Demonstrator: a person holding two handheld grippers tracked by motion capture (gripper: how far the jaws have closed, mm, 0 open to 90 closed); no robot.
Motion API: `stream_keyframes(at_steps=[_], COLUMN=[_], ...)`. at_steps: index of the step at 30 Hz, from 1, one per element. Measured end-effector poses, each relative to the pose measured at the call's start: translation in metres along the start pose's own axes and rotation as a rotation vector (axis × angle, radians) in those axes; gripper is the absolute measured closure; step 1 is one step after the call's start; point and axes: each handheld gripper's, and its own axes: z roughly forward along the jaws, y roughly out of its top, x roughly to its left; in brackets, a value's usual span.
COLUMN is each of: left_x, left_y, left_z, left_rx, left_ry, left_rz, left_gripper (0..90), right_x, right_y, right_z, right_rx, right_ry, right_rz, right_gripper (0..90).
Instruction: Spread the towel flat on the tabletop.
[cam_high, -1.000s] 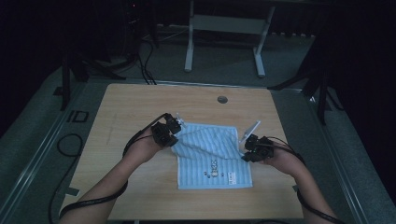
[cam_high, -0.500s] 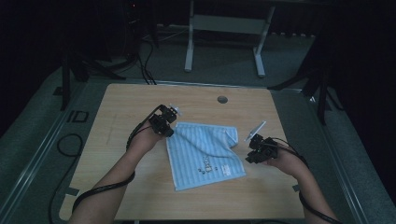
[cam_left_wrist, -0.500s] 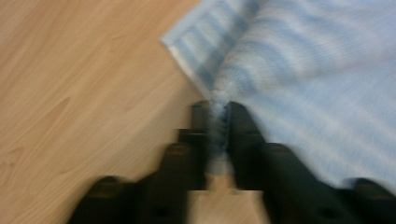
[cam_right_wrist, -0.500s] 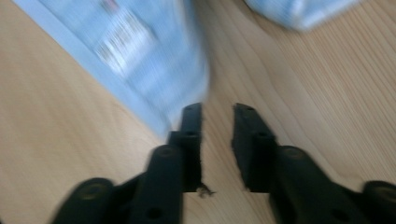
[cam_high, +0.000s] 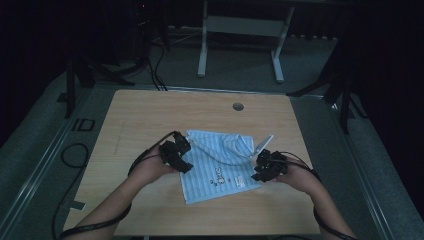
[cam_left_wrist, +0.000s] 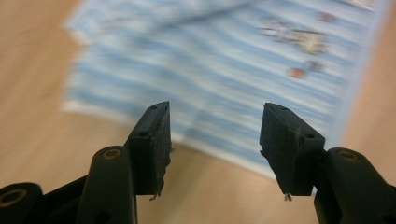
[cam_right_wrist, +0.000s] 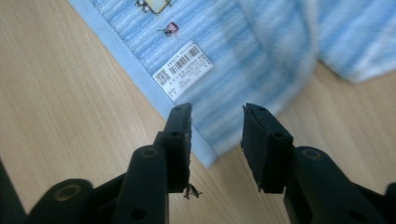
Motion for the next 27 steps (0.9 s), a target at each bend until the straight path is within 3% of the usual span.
stream_keyframes(at_steps=[3,6,8,11,15,19,27], left_x=[-0.012,-0.015,-0.014,-0.008,0.004,0.012,0.032], left_y=[-0.006,-0.011,-0.014,-0.016,-0.013,-0.007,0.008], left_z=[0.019,0.037,0.045,0.057,0.067,0.070,0.078], left_rx=[0.034,0.054,0.042,0.061,0.090,0.089,0.069], left_ry=[-0.052,-0.062,-0.063,-0.076,-0.079,-0.085,-0.061], left_rz=[0.022,0.018,0.036,0.029,0.009,0.010,-0.003], left_gripper=[45.0,44.7,44.7,44.7,42.1,42.2,41.6], right_x=[0.000,-0.001,-0.001,-0.002,-0.007,-0.010,-0.025], right_y=[0.006,0.009,0.011,0.013,0.015,0.017,0.021], right_z=[0.013,0.022,0.028,0.036,0.044,0.051,0.053], right_rx=[0.016,0.027,0.041,0.052,0.070,0.102,0.091], right_ry=[-0.005,-0.010,-0.019,-0.016,-0.010,-0.017,-0.029], right_rz=[0.005,0.011,0.004,-0.008,0.013,0.004,0.037], right_gripper=[56.9,57.0,57.0,56.9,56.8,56.9,56.8])
